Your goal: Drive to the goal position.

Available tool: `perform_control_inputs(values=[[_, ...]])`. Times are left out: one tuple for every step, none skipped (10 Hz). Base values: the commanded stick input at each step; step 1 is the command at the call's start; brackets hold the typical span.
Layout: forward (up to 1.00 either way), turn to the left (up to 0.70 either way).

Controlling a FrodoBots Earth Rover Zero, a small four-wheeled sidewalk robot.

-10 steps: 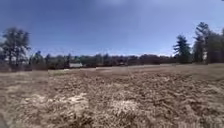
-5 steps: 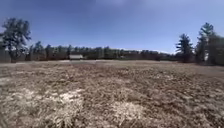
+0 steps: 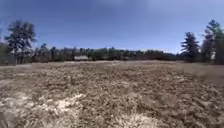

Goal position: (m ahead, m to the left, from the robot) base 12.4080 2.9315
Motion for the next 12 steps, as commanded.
perform_control_inputs(values=[[0.70, 0.00], [0.70, 0.00], [0.70, 0.00], [0.70, 0.00], [0.70, 0.00], [0.70, 0.00], [0.70, 0.00], [0.70, 0.00], [0.70, 0.00], [0.70, 0.00], [0.70, 0.00], [0.70, 0.00]])
